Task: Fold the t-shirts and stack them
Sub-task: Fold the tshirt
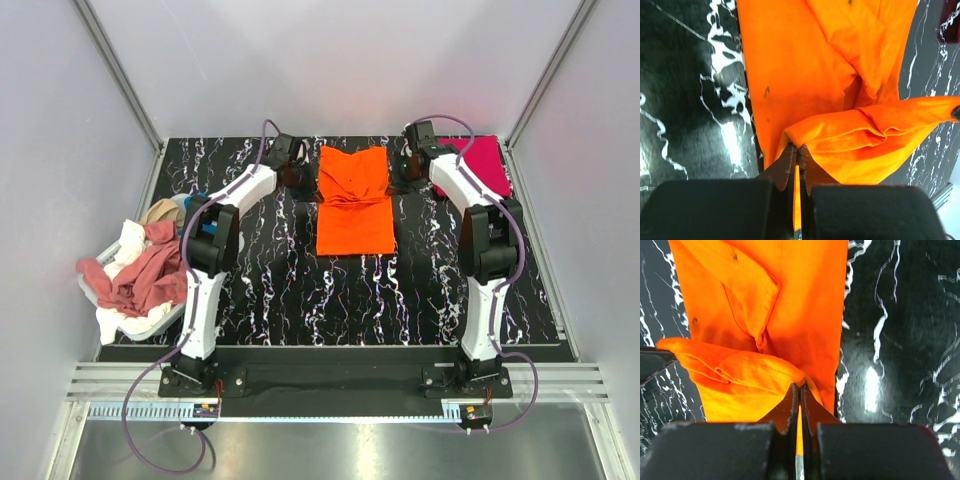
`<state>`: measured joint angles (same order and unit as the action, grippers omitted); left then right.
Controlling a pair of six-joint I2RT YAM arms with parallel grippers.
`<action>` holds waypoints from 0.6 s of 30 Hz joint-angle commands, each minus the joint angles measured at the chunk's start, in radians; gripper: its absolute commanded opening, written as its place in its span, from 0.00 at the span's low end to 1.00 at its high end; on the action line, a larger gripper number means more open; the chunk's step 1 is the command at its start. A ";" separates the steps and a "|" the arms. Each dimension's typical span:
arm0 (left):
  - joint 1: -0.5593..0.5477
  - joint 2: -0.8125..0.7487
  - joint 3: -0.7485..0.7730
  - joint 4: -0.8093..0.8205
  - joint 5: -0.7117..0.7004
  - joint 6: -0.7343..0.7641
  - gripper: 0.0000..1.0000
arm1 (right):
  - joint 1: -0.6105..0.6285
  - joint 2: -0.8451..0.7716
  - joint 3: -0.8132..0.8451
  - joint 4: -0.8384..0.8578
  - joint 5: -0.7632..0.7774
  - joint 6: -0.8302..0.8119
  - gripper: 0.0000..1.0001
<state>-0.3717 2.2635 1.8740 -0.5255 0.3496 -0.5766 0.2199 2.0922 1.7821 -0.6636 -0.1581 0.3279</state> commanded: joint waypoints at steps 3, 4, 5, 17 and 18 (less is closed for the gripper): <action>0.030 0.076 0.117 0.018 0.083 -0.019 0.01 | -0.022 0.097 0.112 0.019 -0.098 -0.050 0.06; 0.034 0.086 0.128 0.018 0.086 -0.023 0.01 | -0.031 0.117 0.129 0.021 -0.104 -0.050 0.08; 0.039 0.088 0.135 0.019 0.074 -0.022 0.03 | -0.036 0.153 0.167 0.021 -0.107 -0.052 0.08; 0.010 -0.110 0.044 -0.045 -0.186 0.089 0.48 | -0.086 0.105 0.260 -0.102 -0.133 -0.070 0.49; 0.002 -0.119 0.030 -0.044 -0.167 0.096 0.49 | -0.085 0.088 0.231 -0.097 -0.155 -0.061 0.46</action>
<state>-0.3401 2.2719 1.9339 -0.5816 0.2333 -0.5285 0.1295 2.3020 2.0460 -0.7162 -0.2817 0.2752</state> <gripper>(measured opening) 0.483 0.478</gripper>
